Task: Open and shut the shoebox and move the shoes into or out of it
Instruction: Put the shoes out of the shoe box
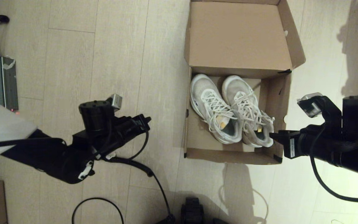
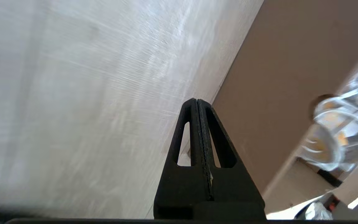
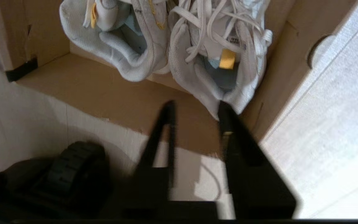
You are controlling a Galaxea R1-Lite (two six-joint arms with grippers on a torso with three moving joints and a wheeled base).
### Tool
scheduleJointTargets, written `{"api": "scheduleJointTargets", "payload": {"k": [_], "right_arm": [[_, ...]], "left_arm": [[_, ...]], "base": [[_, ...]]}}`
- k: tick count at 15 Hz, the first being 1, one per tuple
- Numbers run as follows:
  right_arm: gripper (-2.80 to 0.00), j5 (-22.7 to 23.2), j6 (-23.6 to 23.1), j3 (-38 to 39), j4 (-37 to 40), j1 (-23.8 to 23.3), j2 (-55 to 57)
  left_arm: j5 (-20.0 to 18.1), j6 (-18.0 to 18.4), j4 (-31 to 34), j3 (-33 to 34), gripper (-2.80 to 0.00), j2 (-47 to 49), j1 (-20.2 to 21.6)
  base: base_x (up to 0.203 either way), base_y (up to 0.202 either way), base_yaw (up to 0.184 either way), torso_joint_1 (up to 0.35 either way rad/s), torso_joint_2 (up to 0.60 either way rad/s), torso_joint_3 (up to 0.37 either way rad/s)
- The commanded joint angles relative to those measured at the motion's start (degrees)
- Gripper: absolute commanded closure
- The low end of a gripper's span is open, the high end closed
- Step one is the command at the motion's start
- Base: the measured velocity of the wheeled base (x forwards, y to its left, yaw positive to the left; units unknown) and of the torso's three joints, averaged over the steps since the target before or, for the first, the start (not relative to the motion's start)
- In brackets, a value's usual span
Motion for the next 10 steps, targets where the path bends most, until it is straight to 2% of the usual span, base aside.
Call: {"api": "scheduleJointTargets", "payload": {"k": [1, 2, 4, 6, 8, 10], "right_arm": [[-2.8, -0.3, 0.0, 1.3, -4.3, 0.1, 4.4], [-2.8, -1.5, 0.1, 1.7, -8.3, 0.5, 6.6], [-2.8, -7.7, 1.1, 2.3, -15.1, 2.3, 11.3], [-2.8, -11.8, 4.2, 2.5, -21.8, 4.8, 16.1], [-2.8, -14.2, 9.0, 2.1, -26.0, 7.6, 19.2], [-2.8, -14.8, 11.1, 0.6, -26.3, 8.3, 20.3]], "left_arm": [[1.4, -0.1, -0.3, 1.5, 0.0, -4.7, -0.5], [2.2, -0.1, -0.2, 2.0, 0.0, -5.8, -1.0], [2.5, -0.2, -0.1, 4.5, 0.0, -8.7, -1.0], [2.6, -0.4, -0.2, 7.0, 0.0, -10.9, -0.7], [2.6, -0.4, -0.2, 8.2, 0.0, -12.6, -0.1], [2.6, -0.6, -0.2, 8.4, 0.0, -12.7, 0.4]], "base": [[0.0, 0.0, 0.0, 0.0, 0.0, 0.0], [0.0, 0.0, 0.0, 0.0, 0.0, 0.0], [0.0, 0.0, 0.0, 0.0, 0.0, 0.0], [0.0, 0.0, 0.0, 0.0, 0.0, 0.0], [0.0, 0.0, 0.0, 0.0, 0.0, 0.0], [0.0, 0.0, 0.0, 0.0, 0.0, 0.0]]}}
